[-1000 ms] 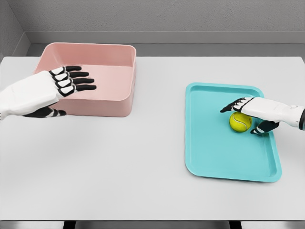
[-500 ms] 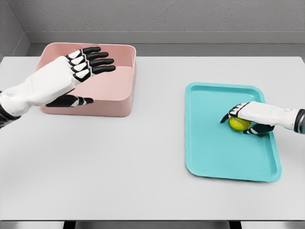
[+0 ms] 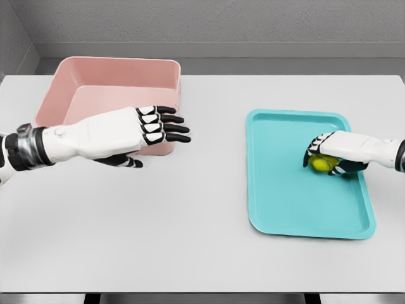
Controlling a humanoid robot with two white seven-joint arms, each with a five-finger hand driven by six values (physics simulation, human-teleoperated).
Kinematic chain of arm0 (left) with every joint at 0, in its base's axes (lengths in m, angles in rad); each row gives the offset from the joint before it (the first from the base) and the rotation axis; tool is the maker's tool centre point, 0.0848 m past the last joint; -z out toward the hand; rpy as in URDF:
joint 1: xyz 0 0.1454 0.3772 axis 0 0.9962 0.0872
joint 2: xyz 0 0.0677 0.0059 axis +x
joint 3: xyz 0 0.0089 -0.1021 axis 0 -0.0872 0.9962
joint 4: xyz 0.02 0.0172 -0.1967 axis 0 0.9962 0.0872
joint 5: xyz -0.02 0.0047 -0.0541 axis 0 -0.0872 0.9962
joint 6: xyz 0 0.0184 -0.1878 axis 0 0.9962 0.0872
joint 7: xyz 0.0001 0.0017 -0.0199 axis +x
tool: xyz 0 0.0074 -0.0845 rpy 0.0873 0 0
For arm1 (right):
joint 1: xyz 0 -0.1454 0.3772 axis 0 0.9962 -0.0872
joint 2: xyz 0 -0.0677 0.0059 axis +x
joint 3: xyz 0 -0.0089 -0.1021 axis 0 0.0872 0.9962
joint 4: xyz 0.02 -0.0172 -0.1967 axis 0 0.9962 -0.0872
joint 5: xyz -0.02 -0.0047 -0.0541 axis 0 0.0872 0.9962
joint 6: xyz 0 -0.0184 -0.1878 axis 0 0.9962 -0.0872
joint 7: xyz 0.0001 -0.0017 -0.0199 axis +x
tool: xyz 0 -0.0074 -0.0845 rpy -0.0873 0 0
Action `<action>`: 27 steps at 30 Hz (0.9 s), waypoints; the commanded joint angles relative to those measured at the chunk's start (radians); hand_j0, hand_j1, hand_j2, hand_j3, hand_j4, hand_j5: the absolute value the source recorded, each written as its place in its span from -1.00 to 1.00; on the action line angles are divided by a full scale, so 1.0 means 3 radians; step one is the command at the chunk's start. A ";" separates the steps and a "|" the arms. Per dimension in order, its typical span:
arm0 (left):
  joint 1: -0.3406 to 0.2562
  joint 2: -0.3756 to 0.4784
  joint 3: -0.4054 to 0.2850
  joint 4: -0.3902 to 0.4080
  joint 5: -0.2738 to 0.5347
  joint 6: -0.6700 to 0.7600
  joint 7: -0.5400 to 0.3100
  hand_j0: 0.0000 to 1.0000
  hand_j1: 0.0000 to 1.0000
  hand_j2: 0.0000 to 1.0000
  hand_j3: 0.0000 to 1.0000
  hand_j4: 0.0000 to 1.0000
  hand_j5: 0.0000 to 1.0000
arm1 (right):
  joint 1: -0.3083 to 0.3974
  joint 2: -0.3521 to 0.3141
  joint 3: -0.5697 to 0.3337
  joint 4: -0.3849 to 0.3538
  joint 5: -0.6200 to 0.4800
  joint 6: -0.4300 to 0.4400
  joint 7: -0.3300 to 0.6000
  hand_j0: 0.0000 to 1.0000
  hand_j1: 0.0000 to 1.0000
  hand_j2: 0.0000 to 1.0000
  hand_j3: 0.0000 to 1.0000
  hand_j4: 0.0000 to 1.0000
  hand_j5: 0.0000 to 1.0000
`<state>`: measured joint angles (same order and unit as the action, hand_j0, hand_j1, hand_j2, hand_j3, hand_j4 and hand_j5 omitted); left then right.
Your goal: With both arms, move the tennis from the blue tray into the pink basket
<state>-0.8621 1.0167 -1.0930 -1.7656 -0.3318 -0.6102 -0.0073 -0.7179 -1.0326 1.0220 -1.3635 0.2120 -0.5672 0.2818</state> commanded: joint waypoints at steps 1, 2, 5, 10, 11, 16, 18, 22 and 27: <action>-0.0005 0.0114 -0.0002 0.0000 0.0012 -0.0002 -0.0809 1.00 1.00 1.00 1.00 1.00 1.00 | 0.0000 -0.0020 -0.0011 -0.0072 -0.0016 -0.0027 0.0032 0.05 0.05 0.05 0.05 0.05 0.05; -0.0010 0.0114 0.0003 0.0005 0.0017 -0.0002 -0.0825 1.00 1.00 1.00 1.00 1.00 1.00 | -0.0031 -0.0020 -0.0011 -0.0108 -0.0016 -0.0027 0.0037 0.05 0.05 0.05 0.05 0.05 0.05; -0.0051 0.0108 0.0079 0.0005 -0.0192 -0.0002 -0.0835 1.00 1.00 1.00 1.00 1.00 1.00 | -0.0077 -0.0020 -0.0011 -0.0210 -0.0016 -0.0027 0.0088 0.05 0.05 0.05 0.05 0.05 0.05; 0.0056 0.0098 0.0131 0.0000 -0.0326 -0.0002 -0.0825 1.00 1.00 1.00 1.00 1.00 1.00 | -0.0123 -0.0020 -0.0022 -0.0308 -0.0021 -0.0145 0.0140 0.04 0.04 0.04 0.04 0.04 0.04; 0.0077 0.0103 0.0125 0.0000 -0.0320 -0.0002 -0.0825 1.00 1.00 1.00 1.00 1.00 1.00 | -0.0133 -0.0020 -0.0022 -0.0353 -0.0021 -0.0145 0.0140 0.04 0.04 0.04 0.04 0.04 0.04; 0.0189 0.0114 0.0100 0.0000 -0.0300 -0.0002 -0.0830 1.00 1.00 1.00 1.00 1.00 1.00 | -0.0199 -0.0015 -0.0022 -0.0533 -0.0021 -0.0145 0.0181 0.04 0.04 0.04 0.04 0.04 0.04; 0.0205 0.0119 0.0079 0.0000 -0.0310 -0.0002 -0.0840 1.00 1.00 1.00 1.00 1.00 1.00 | -0.0220 -0.0015 -0.0022 -0.0630 -0.0021 -0.0145 0.0181 0.04 0.04 0.04 0.04 0.04 0.04; 0.0205 0.0134 -0.0130 0.0000 -0.0295 -0.0002 -0.0881 1.00 1.00 1.00 1.00 1.00 1.00 | -0.0245 -0.0015 -0.0022 -0.0793 -0.0021 -0.0145 0.0181 0.04 0.04 0.04 0.04 0.04 0.04; 0.0205 0.0129 -0.0125 0.0000 -0.0034 -0.0002 -0.0794 1.00 1.00 1.00 1.00 1.00 1.00 | -0.0271 0.0031 -0.0022 -0.0814 -0.0021 -0.0145 0.0181 0.04 0.04 0.04 0.04 0.04 0.04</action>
<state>-0.8007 1.0539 -1.1270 -1.7655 -0.3773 -0.6121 -0.2541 -0.7992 -1.0255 1.0166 -1.6008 0.2123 -0.6127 0.3366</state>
